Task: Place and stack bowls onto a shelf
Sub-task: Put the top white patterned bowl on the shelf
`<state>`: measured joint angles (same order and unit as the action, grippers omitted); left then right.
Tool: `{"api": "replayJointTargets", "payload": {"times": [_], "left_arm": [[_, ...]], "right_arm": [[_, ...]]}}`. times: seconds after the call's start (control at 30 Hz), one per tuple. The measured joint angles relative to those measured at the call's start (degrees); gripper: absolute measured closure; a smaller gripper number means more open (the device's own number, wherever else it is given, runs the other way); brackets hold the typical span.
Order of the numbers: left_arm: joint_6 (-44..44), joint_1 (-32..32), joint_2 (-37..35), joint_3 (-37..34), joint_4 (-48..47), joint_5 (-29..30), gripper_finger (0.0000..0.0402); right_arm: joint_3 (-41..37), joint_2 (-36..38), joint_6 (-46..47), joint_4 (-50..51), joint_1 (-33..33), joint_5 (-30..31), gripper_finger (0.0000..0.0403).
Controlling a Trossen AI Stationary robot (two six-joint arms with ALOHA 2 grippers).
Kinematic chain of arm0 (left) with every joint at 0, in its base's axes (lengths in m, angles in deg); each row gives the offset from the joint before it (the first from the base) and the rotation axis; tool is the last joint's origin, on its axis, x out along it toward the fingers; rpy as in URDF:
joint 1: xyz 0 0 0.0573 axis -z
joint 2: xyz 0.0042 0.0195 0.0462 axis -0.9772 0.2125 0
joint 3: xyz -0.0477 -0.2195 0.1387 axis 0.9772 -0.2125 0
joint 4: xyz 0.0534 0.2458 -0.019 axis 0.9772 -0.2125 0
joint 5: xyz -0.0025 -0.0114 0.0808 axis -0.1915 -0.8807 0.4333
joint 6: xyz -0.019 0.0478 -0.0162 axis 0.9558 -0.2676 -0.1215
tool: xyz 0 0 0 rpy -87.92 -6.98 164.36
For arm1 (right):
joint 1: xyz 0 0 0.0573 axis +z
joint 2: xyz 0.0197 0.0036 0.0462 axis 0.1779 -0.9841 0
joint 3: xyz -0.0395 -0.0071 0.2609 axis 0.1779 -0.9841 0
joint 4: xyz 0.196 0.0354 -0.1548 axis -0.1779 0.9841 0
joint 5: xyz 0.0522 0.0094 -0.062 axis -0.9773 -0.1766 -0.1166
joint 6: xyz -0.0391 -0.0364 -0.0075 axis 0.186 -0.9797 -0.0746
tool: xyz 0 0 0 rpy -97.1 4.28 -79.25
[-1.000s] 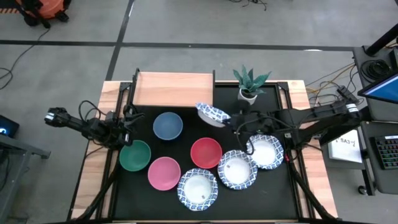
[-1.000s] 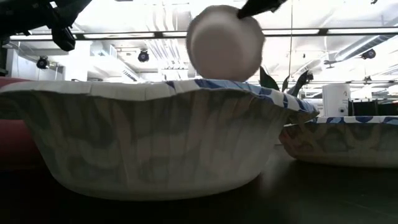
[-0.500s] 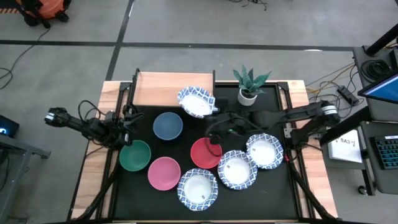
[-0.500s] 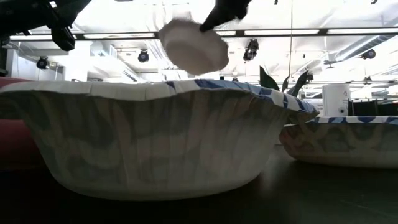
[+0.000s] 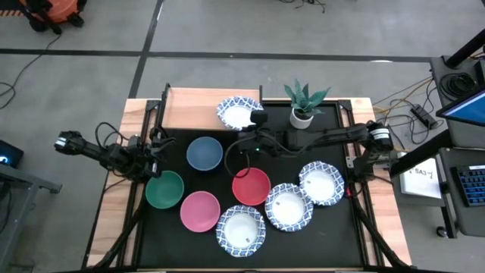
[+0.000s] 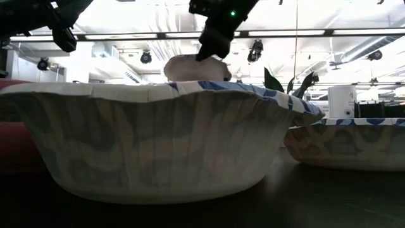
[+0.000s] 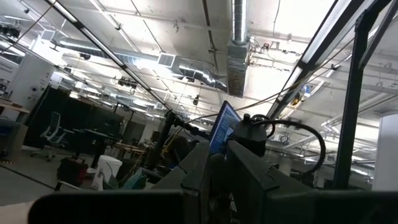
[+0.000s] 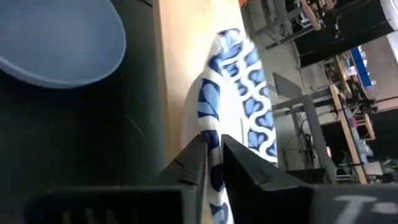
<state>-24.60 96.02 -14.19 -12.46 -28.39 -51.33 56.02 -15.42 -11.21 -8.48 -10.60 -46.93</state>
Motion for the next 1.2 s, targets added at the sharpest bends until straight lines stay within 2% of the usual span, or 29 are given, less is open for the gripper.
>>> {"api": "replayJointTargets", "payload": {"times": [0.23,0.37,0.67,0.97,1.2], "left_arm": [[0.00,0.00,0.02,0.00,-0.02,0.00,0.0364],[0.02,0.00,0.02,0.00,-0.01,0.00,0.0364],[0.02,0.00,0.01,0.00,0.00,0.00,0.0364],[-0.08,0.00,-0.13,0.00,0.50,0.00,0.0364],[0.83,-0.02,-0.13,0.00,0.46,0.00,0.0364]], "right_arm": [[0.00,0.15,1.75,0.06,-0.92,-0.13,0.0282],[-0.02,0.49,4.49,1.20,-0.74,-0.22,0.0256],[-0.02,1.09,14.10,8.21,-0.68,-0.21,0.0250],[-0.42,0.31,12.86,3.51,-3.26,-0.15,0.0250],[-0.24,4.41,11.99,3.76,-0.77,-0.60,0.0250]]}}
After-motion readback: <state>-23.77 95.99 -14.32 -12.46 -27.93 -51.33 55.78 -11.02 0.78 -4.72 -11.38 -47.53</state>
